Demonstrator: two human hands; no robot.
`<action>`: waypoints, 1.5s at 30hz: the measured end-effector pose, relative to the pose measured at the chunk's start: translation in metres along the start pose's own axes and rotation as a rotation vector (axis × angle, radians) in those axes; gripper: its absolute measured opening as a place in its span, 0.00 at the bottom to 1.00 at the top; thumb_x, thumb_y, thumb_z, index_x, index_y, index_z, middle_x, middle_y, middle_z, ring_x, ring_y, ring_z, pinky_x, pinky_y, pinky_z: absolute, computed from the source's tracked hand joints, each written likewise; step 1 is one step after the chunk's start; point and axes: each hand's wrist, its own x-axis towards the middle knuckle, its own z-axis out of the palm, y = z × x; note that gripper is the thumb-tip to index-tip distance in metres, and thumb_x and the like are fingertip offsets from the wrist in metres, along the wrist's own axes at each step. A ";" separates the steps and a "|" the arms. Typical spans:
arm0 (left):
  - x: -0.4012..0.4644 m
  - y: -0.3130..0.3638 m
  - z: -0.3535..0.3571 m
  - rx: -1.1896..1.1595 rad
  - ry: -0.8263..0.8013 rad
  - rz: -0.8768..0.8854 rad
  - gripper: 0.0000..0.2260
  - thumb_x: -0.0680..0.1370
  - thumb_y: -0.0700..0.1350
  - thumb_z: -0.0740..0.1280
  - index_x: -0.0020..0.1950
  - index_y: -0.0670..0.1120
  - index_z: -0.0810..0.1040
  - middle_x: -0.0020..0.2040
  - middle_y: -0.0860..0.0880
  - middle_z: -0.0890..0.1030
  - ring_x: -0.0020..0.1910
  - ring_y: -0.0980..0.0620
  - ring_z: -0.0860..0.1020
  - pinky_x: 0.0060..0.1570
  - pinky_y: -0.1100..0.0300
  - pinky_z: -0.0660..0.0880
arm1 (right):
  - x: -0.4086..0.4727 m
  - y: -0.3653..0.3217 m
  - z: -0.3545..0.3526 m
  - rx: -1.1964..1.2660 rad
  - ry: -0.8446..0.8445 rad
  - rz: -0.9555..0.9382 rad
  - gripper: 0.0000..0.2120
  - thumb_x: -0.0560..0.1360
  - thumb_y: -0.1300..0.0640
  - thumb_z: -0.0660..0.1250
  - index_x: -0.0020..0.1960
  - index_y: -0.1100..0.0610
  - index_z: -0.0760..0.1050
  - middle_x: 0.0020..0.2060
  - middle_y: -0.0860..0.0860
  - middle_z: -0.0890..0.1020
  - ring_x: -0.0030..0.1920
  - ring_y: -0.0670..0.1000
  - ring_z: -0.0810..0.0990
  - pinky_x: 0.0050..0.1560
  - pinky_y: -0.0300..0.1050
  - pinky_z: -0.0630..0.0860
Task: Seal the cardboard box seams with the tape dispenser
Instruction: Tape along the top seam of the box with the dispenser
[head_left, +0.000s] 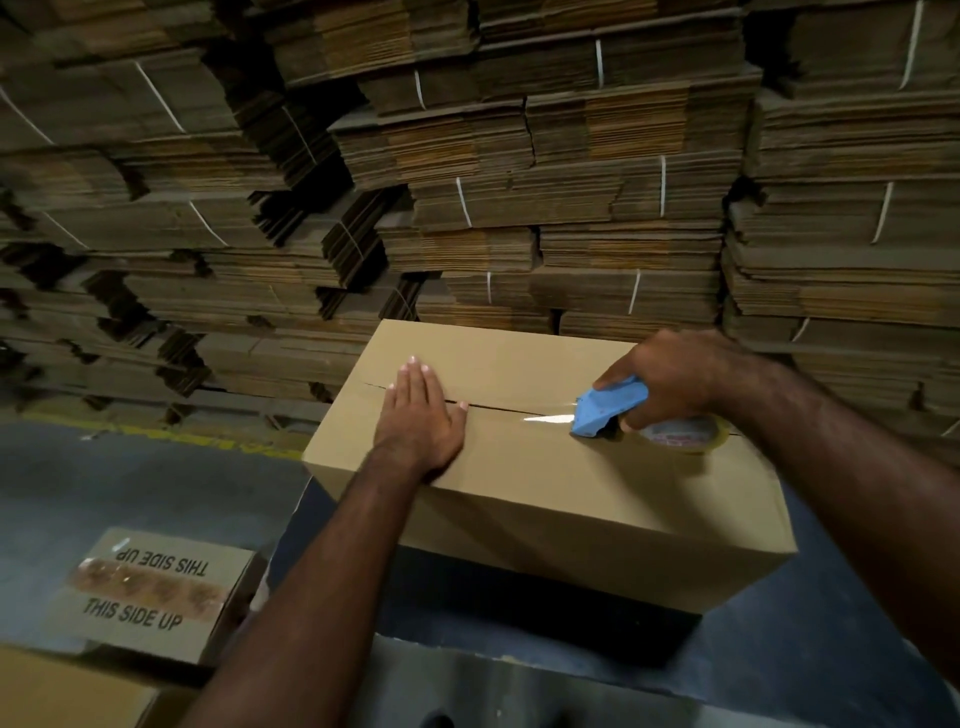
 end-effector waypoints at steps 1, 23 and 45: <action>-0.008 0.005 0.002 -0.015 -0.019 0.022 0.34 0.82 0.61 0.42 0.79 0.39 0.39 0.80 0.38 0.38 0.79 0.42 0.39 0.78 0.47 0.43 | -0.001 -0.001 0.000 0.000 -0.004 -0.001 0.31 0.67 0.34 0.69 0.69 0.33 0.68 0.61 0.40 0.78 0.58 0.47 0.75 0.54 0.51 0.76; -0.044 0.074 0.009 -0.042 -0.041 0.494 0.32 0.83 0.60 0.44 0.81 0.43 0.47 0.82 0.44 0.45 0.80 0.49 0.44 0.77 0.52 0.43 | -0.001 -0.006 -0.004 0.017 -0.003 0.021 0.31 0.68 0.36 0.70 0.70 0.36 0.68 0.62 0.43 0.78 0.60 0.49 0.75 0.57 0.51 0.75; -0.020 0.080 -0.003 -0.051 -0.100 0.601 0.31 0.79 0.56 0.43 0.82 0.48 0.44 0.82 0.51 0.43 0.80 0.55 0.43 0.77 0.55 0.41 | 0.001 -0.001 -0.004 0.034 -0.002 0.007 0.32 0.66 0.36 0.70 0.69 0.35 0.69 0.63 0.44 0.78 0.59 0.50 0.75 0.51 0.48 0.72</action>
